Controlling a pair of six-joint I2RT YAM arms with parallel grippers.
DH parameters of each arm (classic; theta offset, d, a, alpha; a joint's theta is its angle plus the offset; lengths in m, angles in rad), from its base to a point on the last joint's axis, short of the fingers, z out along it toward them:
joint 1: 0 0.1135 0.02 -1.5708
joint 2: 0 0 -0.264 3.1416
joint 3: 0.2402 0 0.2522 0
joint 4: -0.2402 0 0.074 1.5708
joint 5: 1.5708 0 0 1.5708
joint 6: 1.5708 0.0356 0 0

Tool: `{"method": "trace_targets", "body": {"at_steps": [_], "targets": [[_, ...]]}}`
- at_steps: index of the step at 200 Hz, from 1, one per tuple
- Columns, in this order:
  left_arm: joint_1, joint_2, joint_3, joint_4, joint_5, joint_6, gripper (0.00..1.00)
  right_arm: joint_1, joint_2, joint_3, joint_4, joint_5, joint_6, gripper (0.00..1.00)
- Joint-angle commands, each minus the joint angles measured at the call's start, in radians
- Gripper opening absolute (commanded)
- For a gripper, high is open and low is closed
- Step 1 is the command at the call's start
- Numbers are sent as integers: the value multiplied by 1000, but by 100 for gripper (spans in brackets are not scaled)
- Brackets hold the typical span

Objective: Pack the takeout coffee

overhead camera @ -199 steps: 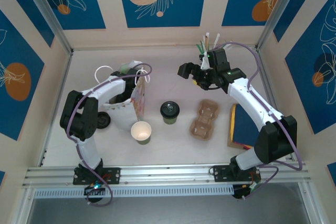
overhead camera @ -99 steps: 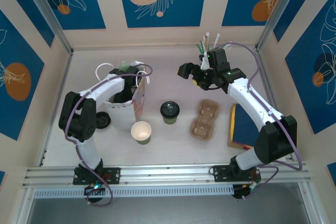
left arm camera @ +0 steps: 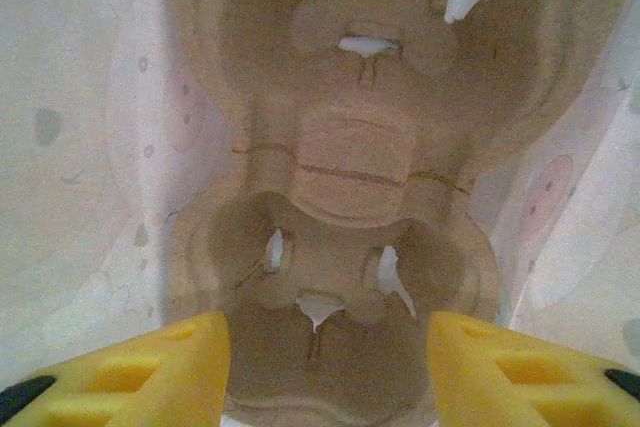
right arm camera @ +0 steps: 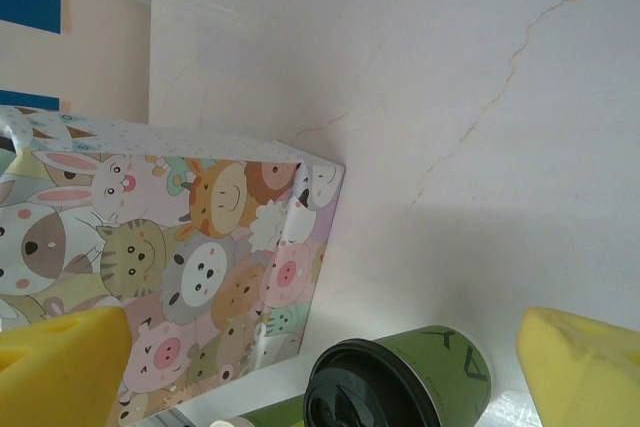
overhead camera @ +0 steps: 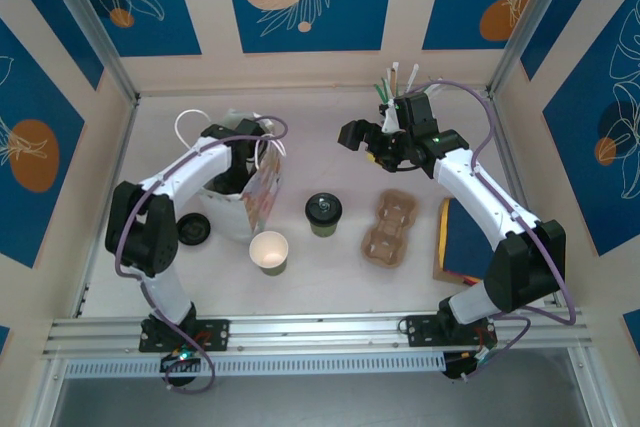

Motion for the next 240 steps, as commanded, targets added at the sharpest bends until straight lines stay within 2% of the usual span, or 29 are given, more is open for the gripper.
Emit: {"method": "trace_targets", "body": {"at_steps": [1,126,197,240], "targets": [[14,-36,34,-55,-23,1,54,7,-9,2,-9,-10,-7,99],[14,-85,247,-177,-55,4,57,15,-6,2,-9,-9,-7,99],[13,-104,401,-226,-25,5,67,25,-9,17,-18,-3,-19,99],[13,-127,411,-240,-9,5,72,31,-6,32,-27,-1,-24,99]]}}
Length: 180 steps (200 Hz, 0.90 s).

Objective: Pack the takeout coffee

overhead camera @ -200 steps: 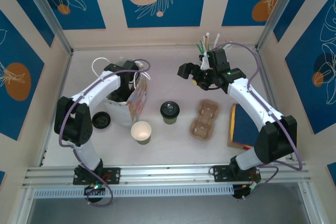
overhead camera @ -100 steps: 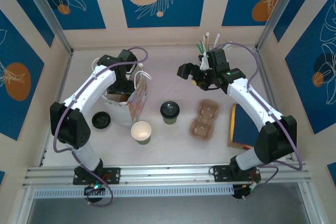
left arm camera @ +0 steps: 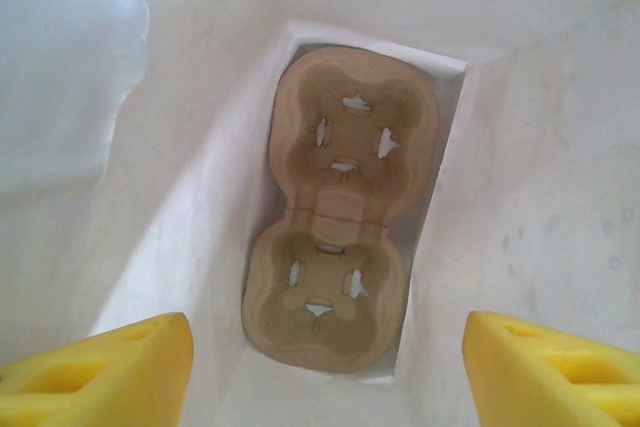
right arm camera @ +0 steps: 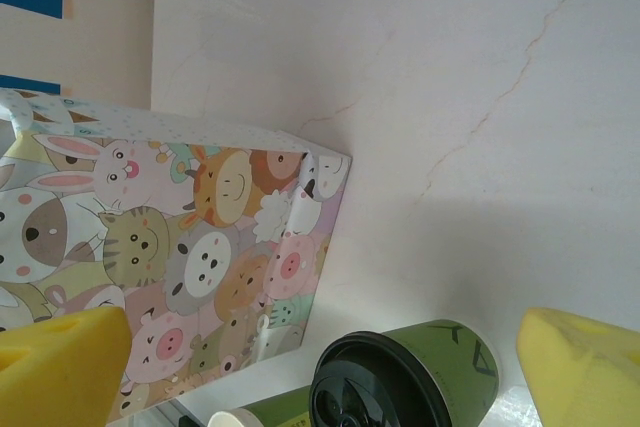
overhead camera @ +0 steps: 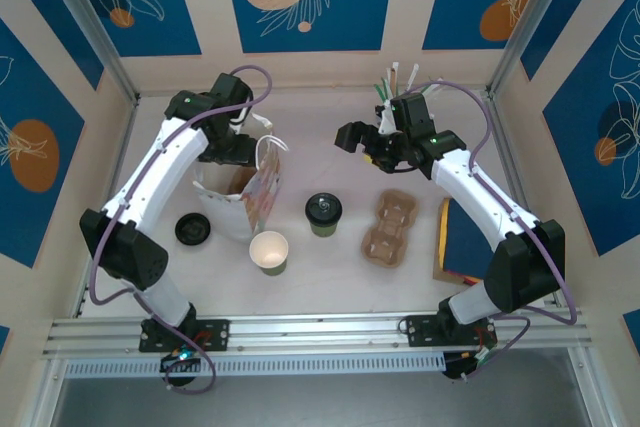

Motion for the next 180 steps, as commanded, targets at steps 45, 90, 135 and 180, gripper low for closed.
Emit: {"method": "trace_targets", "body": {"at_steps": [45,90,135,180], "targets": [[13,-58,29,-56,16,1,73,19,-1,41,-27,1,-20,99],[13,-66,74,-73,10,-8,75,25,0,54,-36,4,-29,99],[13,-90,118,-60,21,-14,91,30,5,72,-44,3,-35,99],[14,-122,125,-22,37,-14,93,41,11,96,-54,9,-44,99]]}}
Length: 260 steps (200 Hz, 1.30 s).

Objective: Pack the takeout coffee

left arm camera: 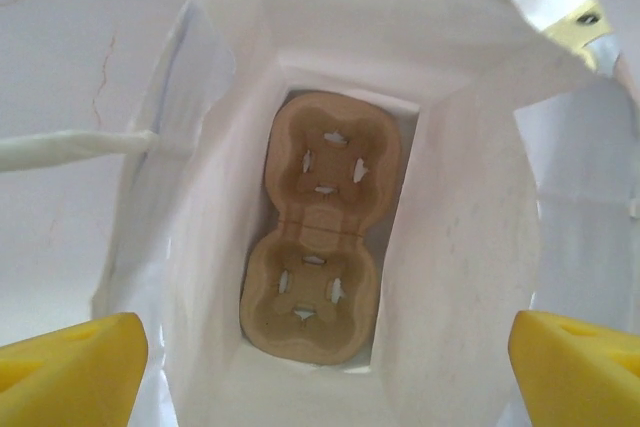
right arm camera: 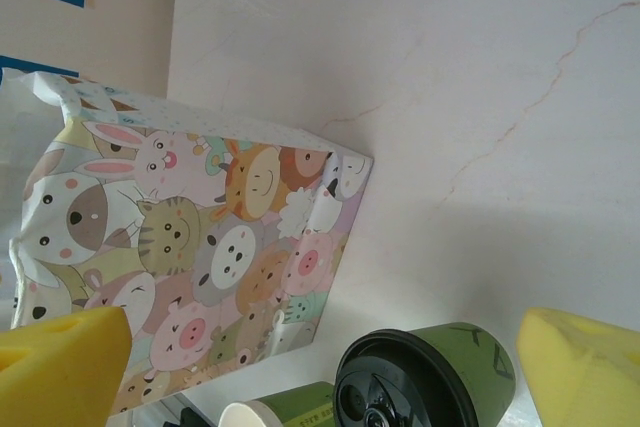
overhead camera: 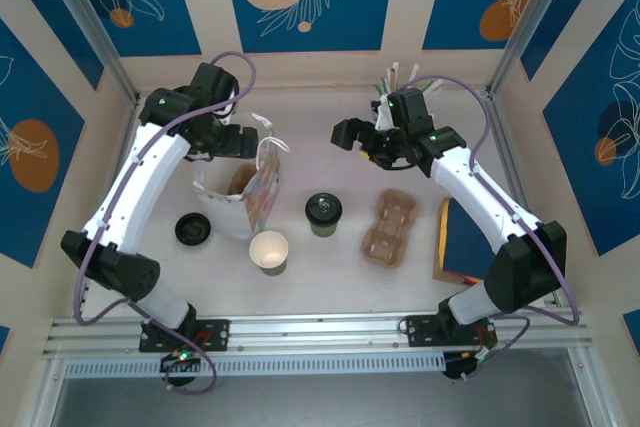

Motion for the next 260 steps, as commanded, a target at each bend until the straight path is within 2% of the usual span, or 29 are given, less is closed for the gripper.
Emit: {"method": "trace_targets", "body": {"at_steps": [1,46,55,113,154,197,224,260], "targets": [[13,-36,28,9,21,-6,93,10,10,38,-24,2,-22,99],[14,-46,29,13,43,3,95,17,13,57,-36,5,-29,99],[15,-48,27,13,37,3,100,18,13,59,-37,5,-29,99],[17,-109,-22,66,55,3,100,29,17,77,-42,11,-36,99],[17,-176,-96,142,163,21,100,33,19,93,-51,17,-45,99],[9,-244,-190,201,268,20,92,31,15,105,-57,28,-52,99],[6,-250,-236,226,252,0,81,33,21,107,-55,21,-48,99],[5,-209,-263,320,275,-78,80,36,19,101,-55,18,-45,99]]}}
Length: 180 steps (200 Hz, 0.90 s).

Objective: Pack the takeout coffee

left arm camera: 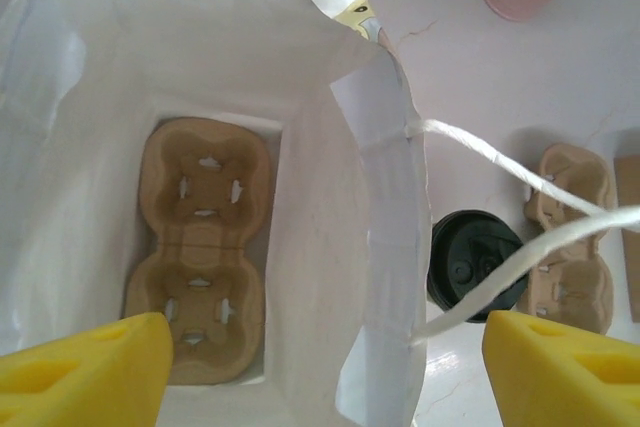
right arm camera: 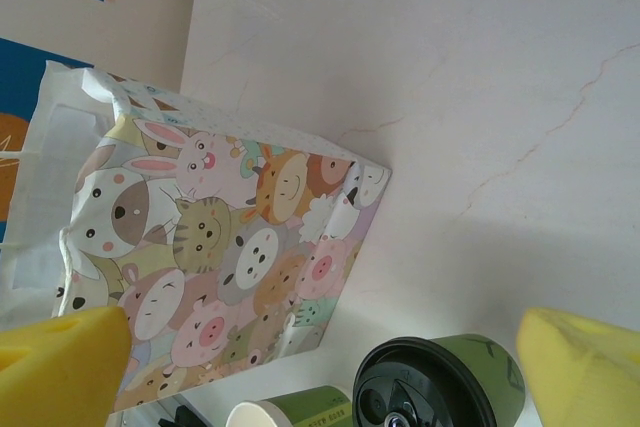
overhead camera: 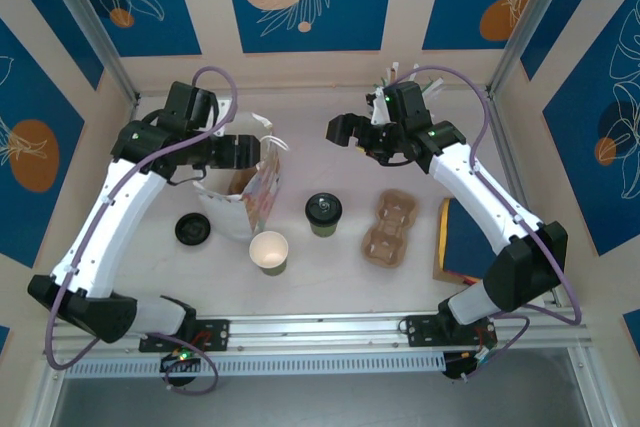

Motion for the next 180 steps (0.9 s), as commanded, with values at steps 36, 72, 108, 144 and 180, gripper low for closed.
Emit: {"method": "trace_targets", "body": {"at_steps": [36,72,108,144,180], "targets": [[3,63,-67,256,61,-181,79,6,-11,8,-18,10,-12,99],[4,113,-99,379,76,-289,80,3,-27,-10,-22,17,-9,99],[5,119,-106,454,68,-335,79,-3,-38,-23,-25,21,-6,99],[5,113,-55,380,73,-286,81,-12,-36,-17,-27,23,-7,99],[5,62,-25,292,90,-236,85,-15,-27,-12,-24,20,-7,99]]}}
